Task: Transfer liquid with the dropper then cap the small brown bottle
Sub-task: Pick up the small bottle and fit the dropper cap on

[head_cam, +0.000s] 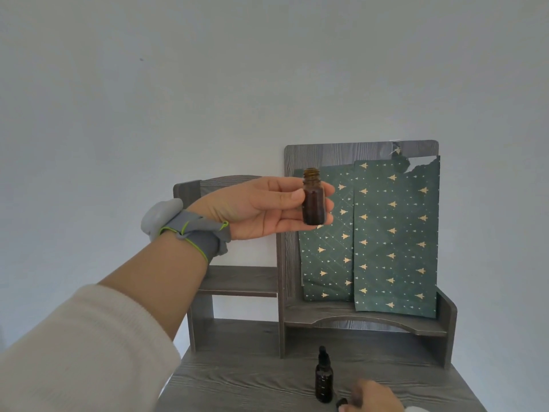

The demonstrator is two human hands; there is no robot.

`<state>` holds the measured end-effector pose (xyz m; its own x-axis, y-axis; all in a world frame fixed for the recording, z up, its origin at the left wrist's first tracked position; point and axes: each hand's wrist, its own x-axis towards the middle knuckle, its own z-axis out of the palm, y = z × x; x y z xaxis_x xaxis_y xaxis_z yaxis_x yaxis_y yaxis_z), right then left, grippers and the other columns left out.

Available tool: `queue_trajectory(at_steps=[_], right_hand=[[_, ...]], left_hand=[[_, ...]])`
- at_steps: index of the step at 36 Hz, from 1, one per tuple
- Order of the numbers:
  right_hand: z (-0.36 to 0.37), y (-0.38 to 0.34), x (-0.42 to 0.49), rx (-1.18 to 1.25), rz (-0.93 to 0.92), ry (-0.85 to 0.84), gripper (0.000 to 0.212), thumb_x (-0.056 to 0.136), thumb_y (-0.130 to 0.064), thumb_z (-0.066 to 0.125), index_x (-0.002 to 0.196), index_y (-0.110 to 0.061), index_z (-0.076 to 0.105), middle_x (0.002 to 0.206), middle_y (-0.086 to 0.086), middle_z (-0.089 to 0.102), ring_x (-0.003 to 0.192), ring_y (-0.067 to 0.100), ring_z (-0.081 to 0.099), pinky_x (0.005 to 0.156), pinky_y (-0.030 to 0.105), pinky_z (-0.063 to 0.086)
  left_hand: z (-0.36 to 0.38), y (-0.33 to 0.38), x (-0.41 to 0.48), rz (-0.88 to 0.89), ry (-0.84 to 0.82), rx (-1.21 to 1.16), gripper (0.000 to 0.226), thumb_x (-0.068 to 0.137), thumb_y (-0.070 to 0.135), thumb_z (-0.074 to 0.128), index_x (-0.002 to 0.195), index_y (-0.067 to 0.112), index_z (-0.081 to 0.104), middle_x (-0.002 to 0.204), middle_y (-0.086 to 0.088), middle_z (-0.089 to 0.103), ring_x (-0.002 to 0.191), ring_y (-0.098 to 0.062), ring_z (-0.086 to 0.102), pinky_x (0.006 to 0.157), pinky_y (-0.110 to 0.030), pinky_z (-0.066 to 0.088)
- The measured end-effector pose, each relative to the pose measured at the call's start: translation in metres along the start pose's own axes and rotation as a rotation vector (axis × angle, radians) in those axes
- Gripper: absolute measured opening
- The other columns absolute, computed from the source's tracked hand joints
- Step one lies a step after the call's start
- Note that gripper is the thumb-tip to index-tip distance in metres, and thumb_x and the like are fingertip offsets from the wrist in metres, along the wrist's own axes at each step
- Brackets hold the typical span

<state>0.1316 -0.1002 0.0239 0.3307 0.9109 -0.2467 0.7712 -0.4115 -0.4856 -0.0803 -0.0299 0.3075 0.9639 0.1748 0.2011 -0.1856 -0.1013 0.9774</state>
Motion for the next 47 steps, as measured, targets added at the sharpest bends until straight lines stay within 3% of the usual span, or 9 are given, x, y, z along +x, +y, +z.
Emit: queue_trajectory(at_steps=[10,13,16,24,27,33,39,43,47], right_hand=[[0.006,-0.002,0.007,-0.074,0.035,-0.041,0.045,0.088,-0.047,0.057,0.122,-0.017,0.056,0.131,0.001,0.056,0.125,0.017,0.051,0.104,0.026,0.036],[0.005,-0.002,0.004,-0.096,0.027,-0.022,0.020,0.083,-0.050,0.061,0.080,-0.031,0.053,0.102,-0.004,0.059,0.113,0.013,0.057,0.097,0.022,0.040],[0.006,-0.002,0.000,-0.082,0.010,0.035,0.036,0.083,-0.048,0.060,0.062,-0.031,0.036,0.084,-0.007,0.049,0.106,0.014,0.058,0.090,0.019,0.040],[0.011,0.004,-0.004,-0.003,0.066,0.199,0.021,0.079,-0.044,0.056,0.076,-0.025,0.050,0.088,-0.001,0.059,0.100,0.020,0.064,0.074,0.022,0.044],[0.007,0.007,-0.007,0.035,0.087,0.216,0.021,0.077,-0.039,0.060,0.067,-0.022,0.054,0.085,-0.001,0.072,0.088,0.019,0.068,0.073,0.025,0.050],[-0.003,0.011,-0.014,0.126,0.056,0.298,0.015,0.078,-0.037,0.065,0.080,-0.023,0.061,0.082,-0.001,0.067,0.076,0.018,0.061,0.064,0.025,0.046],[-0.012,0.010,-0.011,0.287,0.054,0.408,0.014,0.071,-0.029,0.072,0.074,-0.025,0.060,0.079,-0.003,0.066,0.079,0.018,0.062,0.067,0.023,0.044],[-0.023,0.005,-0.008,0.438,0.022,0.405,0.012,0.069,-0.022,0.073,0.077,-0.023,0.064,0.080,-0.002,0.070,0.076,0.020,0.069,0.076,0.035,0.058],[-0.033,-0.002,-0.009,0.520,-0.044,0.431,0.009,0.069,-0.022,0.072,0.076,-0.024,0.066,0.074,-0.001,0.071,0.074,0.021,0.070,0.077,0.037,0.059]], left_hand=[[-0.005,-0.012,-0.002,-0.024,0.019,-0.009,0.040,0.074,0.026,0.074,0.112,0.014,0.068,0.108,-0.005,0.071,0.107,-0.022,0.066,0.095,-0.028,0.052],[-0.007,-0.019,-0.003,-0.045,0.048,-0.009,0.039,0.075,0.026,0.071,0.112,0.014,0.068,0.107,-0.005,0.071,0.105,-0.021,0.066,0.094,-0.027,0.052],[-0.008,-0.028,-0.005,-0.063,0.085,-0.019,0.037,0.075,0.026,0.068,0.110,0.014,0.068,0.106,-0.006,0.071,0.103,-0.020,0.067,0.092,-0.027,0.054],[-0.010,-0.080,-0.008,-0.157,0.315,0.008,0.035,0.081,0.015,0.060,0.114,0.005,0.061,0.106,-0.011,0.070,0.097,-0.021,0.069,0.091,-0.029,0.054],[-0.009,-0.112,-0.009,-0.228,0.409,0.030,0.033,0.085,0.010,0.059,0.116,0.001,0.058,0.107,-0.013,0.069,0.093,-0.017,0.070,0.086,-0.025,0.056],[-0.001,-0.170,-0.013,-0.230,0.610,0.031,0.031,0.085,-0.001,0.061,0.116,-0.004,0.057,0.110,-0.019,0.066,0.097,-0.023,0.067,0.083,-0.027,0.058],[0.009,-0.217,-0.014,-0.260,0.695,0.143,0.021,0.084,0.005,0.066,0.105,0.007,0.063,0.103,-0.013,0.068,0.091,-0.020,0.067,0.084,-0.028,0.057],[0.017,-0.240,-0.015,-0.287,0.717,0.223,0.026,0.084,0.001,0.064,0.110,-0.001,0.060,0.094,-0.012,0.066,0.080,-0.016,0.066,0.071,-0.020,0.058],[0.023,-0.259,-0.016,-0.295,0.747,0.308,0.025,0.083,0.003,0.067,0.107,0.003,0.062,0.093,-0.008,0.068,0.084,-0.015,0.065,0.073,-0.021,0.056]])
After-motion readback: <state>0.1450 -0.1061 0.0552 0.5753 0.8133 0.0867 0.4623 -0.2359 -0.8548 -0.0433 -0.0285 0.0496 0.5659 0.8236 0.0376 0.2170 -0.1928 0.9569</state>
